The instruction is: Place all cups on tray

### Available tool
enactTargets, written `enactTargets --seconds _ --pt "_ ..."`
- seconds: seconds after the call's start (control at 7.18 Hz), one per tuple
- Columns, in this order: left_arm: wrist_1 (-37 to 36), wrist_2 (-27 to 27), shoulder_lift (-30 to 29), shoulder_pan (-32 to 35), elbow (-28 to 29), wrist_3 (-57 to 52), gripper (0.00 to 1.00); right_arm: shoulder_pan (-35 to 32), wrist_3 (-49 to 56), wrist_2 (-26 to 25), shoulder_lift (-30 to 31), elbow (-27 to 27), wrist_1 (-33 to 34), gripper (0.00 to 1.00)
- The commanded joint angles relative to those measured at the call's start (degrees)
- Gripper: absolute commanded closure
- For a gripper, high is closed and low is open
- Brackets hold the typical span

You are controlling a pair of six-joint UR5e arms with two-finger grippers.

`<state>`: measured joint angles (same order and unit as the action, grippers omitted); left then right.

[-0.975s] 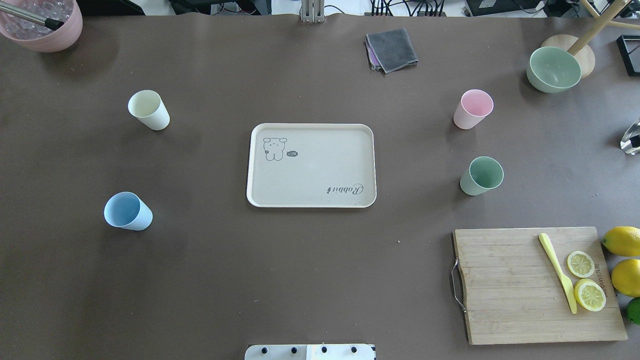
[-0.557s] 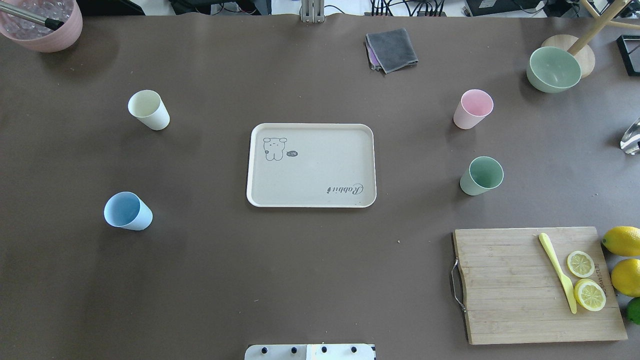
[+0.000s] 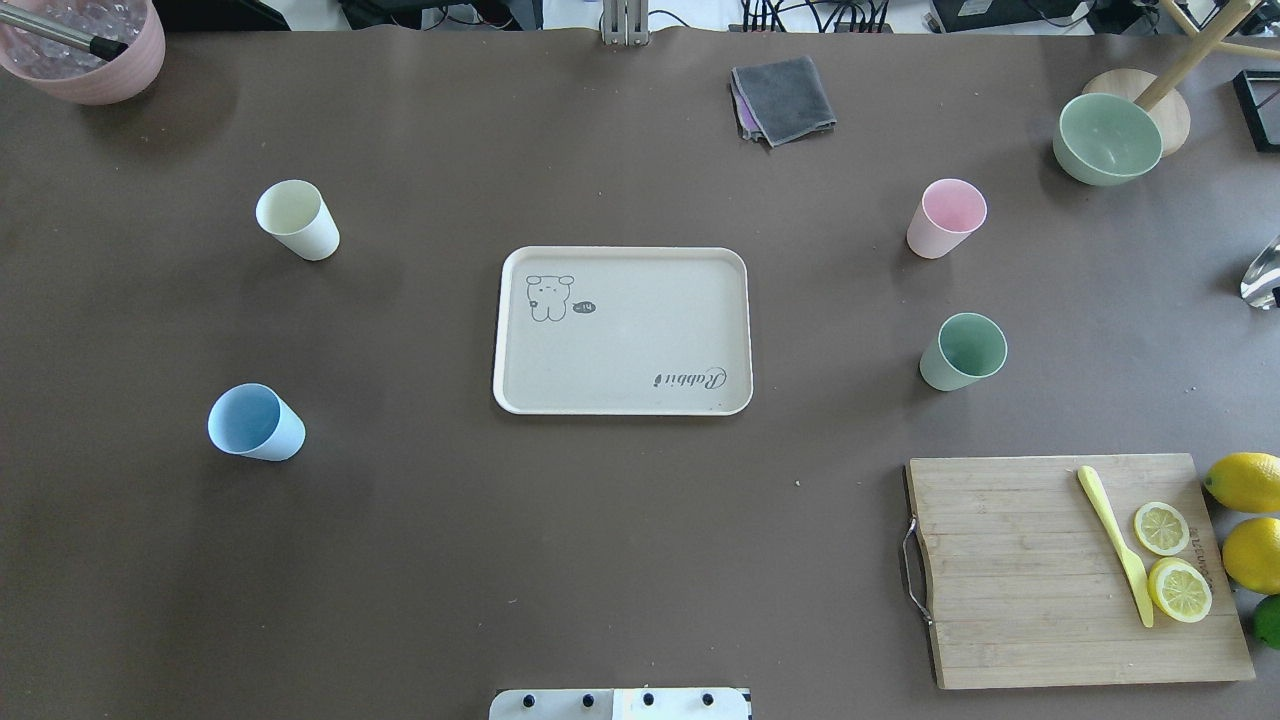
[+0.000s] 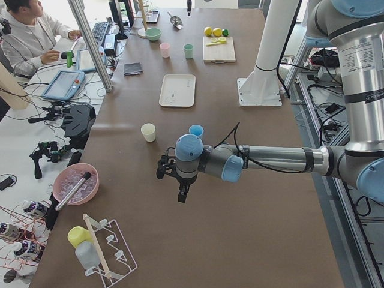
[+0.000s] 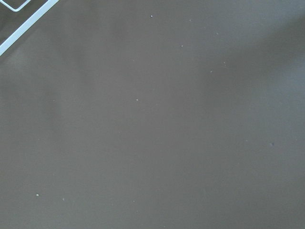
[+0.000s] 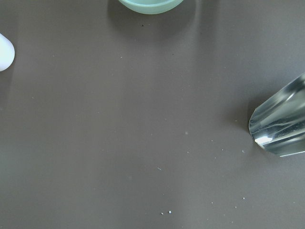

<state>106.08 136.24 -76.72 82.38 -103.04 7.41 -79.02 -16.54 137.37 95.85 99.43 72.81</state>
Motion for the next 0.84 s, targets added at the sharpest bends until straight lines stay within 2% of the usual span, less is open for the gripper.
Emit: enactTargets --seconds 0.0,0.28,0.7 --pt "2.87 0.26 -0.45 -0.20 -0.23 0.23 0.03 0.01 0.01 0.27 0.04 -0.02 -0.04 0.00" --pt "4.74 0.26 -0.62 -0.29 -0.32 3.98 0.03 0.18 0.01 0.27 -0.05 -0.11 -0.21 0.00" --pt "5.18 0.26 -0.98 -0.29 0.03 3.49 0.03 0.18 0.19 0.18 0.12 -0.46 -0.21 0.00"
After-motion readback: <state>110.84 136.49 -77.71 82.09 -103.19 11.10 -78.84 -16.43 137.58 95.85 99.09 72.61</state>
